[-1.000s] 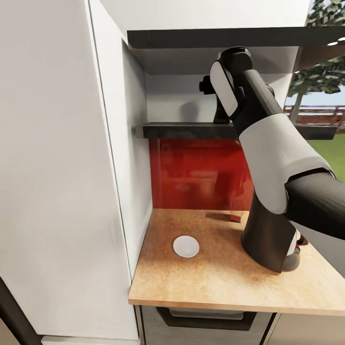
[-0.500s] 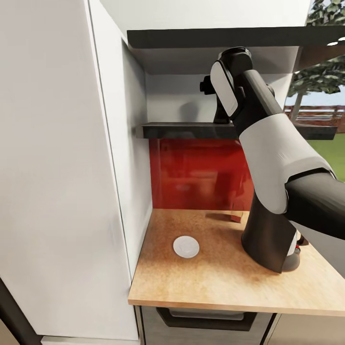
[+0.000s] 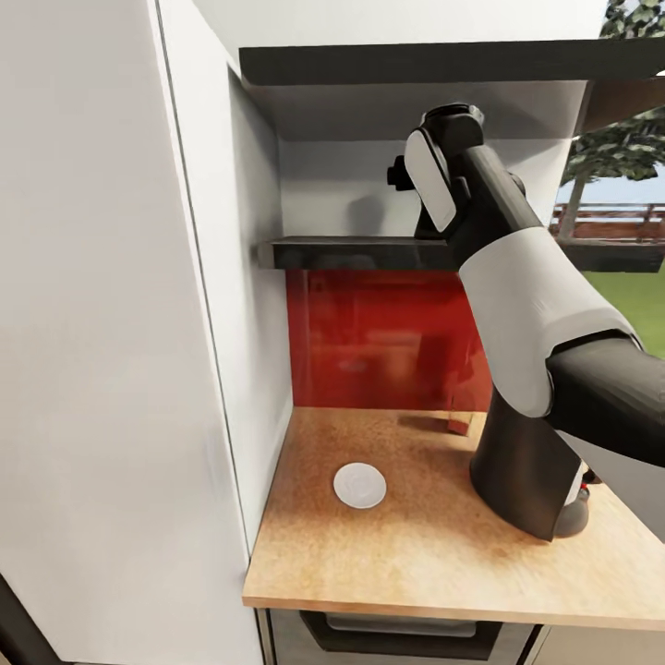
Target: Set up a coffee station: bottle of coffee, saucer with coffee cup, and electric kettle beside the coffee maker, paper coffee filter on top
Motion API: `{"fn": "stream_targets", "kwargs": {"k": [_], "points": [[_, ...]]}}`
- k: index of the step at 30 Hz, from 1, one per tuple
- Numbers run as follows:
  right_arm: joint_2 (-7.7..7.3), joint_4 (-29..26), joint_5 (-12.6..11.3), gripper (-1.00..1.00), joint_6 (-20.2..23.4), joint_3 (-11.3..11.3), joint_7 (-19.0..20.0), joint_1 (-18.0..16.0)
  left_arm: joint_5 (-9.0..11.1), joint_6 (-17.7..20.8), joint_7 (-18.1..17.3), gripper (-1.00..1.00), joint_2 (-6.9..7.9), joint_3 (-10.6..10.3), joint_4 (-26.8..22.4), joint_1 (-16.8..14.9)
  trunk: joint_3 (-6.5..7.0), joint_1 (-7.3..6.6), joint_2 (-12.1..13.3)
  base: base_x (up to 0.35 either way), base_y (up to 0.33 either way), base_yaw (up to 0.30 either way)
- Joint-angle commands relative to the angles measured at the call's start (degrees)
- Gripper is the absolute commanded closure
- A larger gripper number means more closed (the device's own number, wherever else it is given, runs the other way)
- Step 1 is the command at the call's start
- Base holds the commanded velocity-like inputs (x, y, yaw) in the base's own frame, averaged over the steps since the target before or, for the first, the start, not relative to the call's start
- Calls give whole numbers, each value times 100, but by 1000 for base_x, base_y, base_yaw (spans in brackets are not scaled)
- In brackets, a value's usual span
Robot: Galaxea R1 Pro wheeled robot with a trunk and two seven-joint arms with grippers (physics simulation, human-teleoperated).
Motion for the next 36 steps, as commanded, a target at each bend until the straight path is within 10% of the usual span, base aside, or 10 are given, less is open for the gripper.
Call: {"fn": "stream_targets", "kwargs": {"k": [1,29,36], "points": [[0,-1,-61,-100,6,11,-94,0,-58,-23,20,-100,1,10,10,-4,-5,4,-5,160,0,0],[-2,-11,-72,-100,-243,11,-160,127,-57,-23,21,-100,-5,10,4,-4,-5,4,-5,19,0,0],[-243,-10,-74,-100,-259,11,-158,131,-56,-23,20,-100,-10,10,2,-4,-5,4,-5,0,0,0]]}}
